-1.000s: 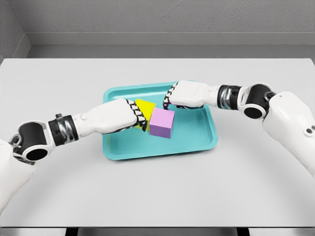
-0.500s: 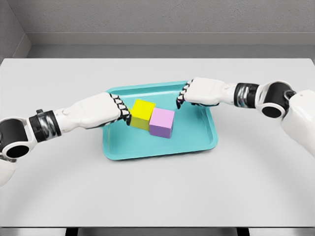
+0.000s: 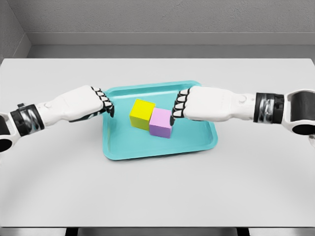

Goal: Push two cubes

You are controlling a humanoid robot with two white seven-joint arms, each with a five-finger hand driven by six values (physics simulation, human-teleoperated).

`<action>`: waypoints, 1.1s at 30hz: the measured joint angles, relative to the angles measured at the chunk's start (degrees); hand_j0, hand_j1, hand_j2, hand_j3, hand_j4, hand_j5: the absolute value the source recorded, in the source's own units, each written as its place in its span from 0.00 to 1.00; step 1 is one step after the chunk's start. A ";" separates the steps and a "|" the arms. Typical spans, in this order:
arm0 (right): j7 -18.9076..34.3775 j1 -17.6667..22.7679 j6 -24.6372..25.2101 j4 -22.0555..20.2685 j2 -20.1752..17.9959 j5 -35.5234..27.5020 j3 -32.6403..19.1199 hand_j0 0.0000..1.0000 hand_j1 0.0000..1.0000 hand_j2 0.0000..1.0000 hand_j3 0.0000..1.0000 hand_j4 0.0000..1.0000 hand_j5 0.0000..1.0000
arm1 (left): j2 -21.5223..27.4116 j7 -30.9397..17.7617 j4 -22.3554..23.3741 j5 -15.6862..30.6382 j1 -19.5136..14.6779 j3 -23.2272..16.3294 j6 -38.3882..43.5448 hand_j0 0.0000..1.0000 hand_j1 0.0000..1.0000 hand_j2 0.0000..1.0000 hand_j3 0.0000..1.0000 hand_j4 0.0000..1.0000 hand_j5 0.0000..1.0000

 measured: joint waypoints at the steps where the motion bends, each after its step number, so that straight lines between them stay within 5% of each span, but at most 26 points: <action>1: -0.03 0.00 0.00 -0.14 0.28 -1.50 1.25 0.58 0.58 0.58 0.58 0.58 0.58 | 0.73 0.01 0.14 0.48 0.09 0.18 0.00 0.46 0.46 0.46 0.46 0.46 0.46; 12: 0.02 -0.18 -0.01 -0.13 3.46 -6.91 11.11 0.59 0.59 0.59 0.59 0.59 0.59 | 4.28 0.04 2.09 3.28 0.44 2.25 0.00 0.47 0.47 0.47 0.47 0.47 0.47; 33: 0.58 -1.23 -0.22 14.67 10.59 -5.95 15.17 0.59 0.59 0.59 0.59 0.59 0.59 | 4.30 0.04 2.12 3.60 0.26 2.40 0.00 0.47 0.47 0.47 0.47 0.47 0.47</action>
